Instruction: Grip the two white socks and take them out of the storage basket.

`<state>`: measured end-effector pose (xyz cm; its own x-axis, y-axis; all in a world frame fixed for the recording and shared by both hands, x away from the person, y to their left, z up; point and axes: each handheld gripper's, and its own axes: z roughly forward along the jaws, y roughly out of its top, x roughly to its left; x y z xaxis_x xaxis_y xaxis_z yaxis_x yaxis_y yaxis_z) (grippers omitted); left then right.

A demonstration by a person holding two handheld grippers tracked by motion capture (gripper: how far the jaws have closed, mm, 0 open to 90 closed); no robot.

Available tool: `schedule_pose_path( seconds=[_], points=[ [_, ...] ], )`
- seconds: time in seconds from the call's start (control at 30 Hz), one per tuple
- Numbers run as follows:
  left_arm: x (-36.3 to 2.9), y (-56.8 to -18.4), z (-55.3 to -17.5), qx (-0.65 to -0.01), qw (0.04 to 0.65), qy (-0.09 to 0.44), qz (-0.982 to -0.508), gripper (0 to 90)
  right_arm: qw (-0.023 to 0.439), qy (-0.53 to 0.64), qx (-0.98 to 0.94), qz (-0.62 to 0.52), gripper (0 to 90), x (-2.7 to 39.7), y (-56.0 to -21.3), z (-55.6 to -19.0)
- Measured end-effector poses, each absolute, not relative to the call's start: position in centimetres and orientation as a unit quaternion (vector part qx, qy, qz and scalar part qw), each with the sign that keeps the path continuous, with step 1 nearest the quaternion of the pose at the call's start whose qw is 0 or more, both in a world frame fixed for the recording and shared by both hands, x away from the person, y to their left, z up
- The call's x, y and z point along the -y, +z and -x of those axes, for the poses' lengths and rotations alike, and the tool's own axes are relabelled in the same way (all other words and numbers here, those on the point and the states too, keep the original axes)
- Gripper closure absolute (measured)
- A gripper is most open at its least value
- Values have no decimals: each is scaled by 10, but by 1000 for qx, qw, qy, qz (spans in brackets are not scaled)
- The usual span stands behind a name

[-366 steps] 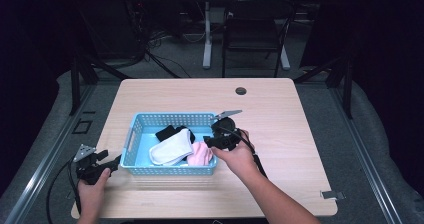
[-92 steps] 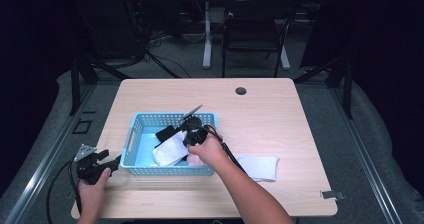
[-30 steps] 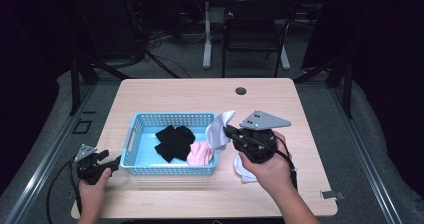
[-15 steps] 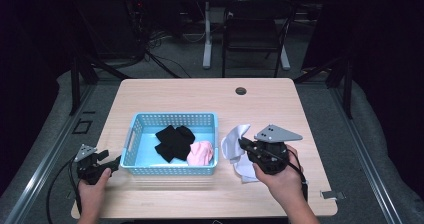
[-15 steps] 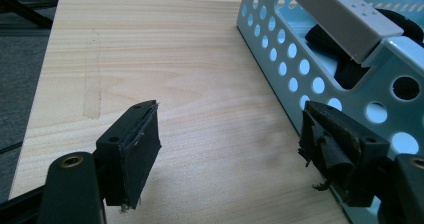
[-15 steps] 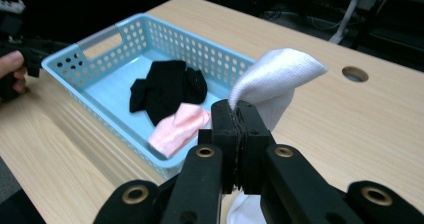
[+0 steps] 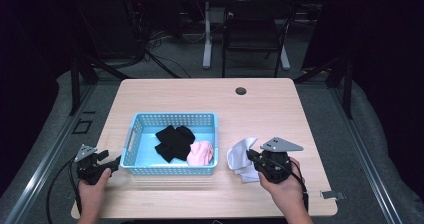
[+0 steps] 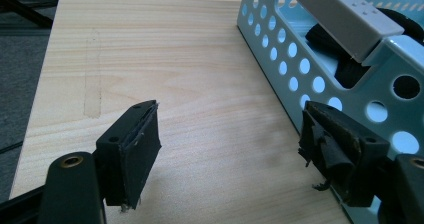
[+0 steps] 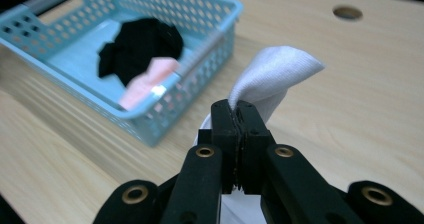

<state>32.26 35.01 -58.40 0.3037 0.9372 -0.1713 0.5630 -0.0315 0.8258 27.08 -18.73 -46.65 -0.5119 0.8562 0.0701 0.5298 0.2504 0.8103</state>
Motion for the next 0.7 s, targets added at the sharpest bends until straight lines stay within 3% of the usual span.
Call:
schedule_pose_path(
  seconds=[0.27,0.6,0.7],
  points=[
    [-349,-585,-323,-548,430,220,-683,239,187,378,-746,-515,886,223,-509,-276],
    [-349,-585,-323,-548,428,221,-684,239,174,358,-724,-564,876,249,-535,-278],
    [-349,-585,-323,-548,429,220,-684,239,178,352,-716,-576,789,254,-540,-279]
  ],
)
